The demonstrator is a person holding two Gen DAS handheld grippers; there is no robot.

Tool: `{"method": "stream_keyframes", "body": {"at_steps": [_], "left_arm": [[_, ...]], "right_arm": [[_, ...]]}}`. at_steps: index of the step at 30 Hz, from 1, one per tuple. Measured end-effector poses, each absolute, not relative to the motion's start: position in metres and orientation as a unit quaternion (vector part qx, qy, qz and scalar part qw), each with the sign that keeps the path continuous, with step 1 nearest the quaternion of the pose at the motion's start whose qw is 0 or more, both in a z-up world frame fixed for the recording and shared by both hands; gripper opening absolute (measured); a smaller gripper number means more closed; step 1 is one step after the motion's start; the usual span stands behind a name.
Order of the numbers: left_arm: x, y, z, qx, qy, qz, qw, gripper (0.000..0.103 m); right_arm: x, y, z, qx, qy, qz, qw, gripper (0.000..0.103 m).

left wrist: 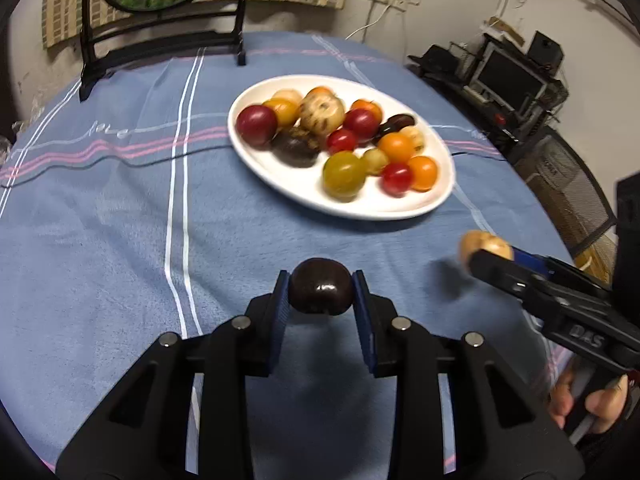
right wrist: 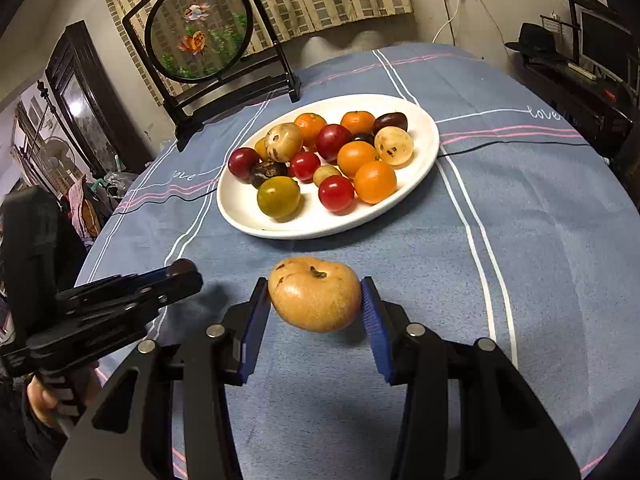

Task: Organize fruits
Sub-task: 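Place the dark plum and tan pear on the plate, opening both tools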

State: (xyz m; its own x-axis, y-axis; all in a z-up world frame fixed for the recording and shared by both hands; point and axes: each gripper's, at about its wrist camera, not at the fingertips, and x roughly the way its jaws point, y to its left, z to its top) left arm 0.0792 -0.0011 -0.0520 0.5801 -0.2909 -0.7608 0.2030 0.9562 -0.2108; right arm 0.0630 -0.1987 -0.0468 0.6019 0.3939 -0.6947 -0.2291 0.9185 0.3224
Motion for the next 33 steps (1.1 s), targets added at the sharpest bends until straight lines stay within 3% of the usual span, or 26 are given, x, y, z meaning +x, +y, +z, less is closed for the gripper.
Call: {"method": "stream_keyframes", "body": {"at_steps": [7,13,26,27,28,29,30,31,33], "left_arm": [[0.086,0.0,-0.02,-0.042,0.409,-0.156,0.898,0.031],[0.147,0.001,-0.005,-0.043,0.414,-0.147,0.897,0.031],[0.216,-0.001,-0.046,-0.067,0.465,-0.134,0.872,0.032],[0.218,-0.001,-0.045,-0.069,0.462,-0.133,0.874,0.038],[0.219,0.0,-0.043,-0.072,0.458,-0.132,0.876,0.047],[0.219,0.001,-0.041,-0.075,0.451,-0.127,0.88,0.07],[0.217,0.002,-0.036,-0.076,0.436,-0.118,0.889,0.081],[0.214,0.002,-0.031,-0.077,0.424,-0.117,0.895,0.082],[0.21,0.005,-0.023,-0.084,0.417,-0.123,0.896,0.092]], "right_arm": [[0.072,-0.2,-0.037,0.099,0.408,0.175,0.891,0.046],[0.113,-0.186,-0.018,0.054,0.401,0.194,0.894,0.046],[0.196,-0.154,-0.045,-0.009,0.429,0.179,0.885,0.048],[0.196,-0.154,-0.045,-0.014,0.424,0.175,0.888,0.05],[0.196,-0.154,-0.043,-0.017,0.417,0.17,0.893,0.069],[0.194,-0.157,-0.037,-0.021,0.397,0.157,0.904,0.086],[0.193,-0.159,-0.033,-0.02,0.386,0.15,0.91,0.093],[0.191,-0.163,-0.027,-0.019,0.375,0.144,0.915,0.1],[0.186,-0.171,-0.016,-0.02,0.362,0.138,0.922,0.101]]}}
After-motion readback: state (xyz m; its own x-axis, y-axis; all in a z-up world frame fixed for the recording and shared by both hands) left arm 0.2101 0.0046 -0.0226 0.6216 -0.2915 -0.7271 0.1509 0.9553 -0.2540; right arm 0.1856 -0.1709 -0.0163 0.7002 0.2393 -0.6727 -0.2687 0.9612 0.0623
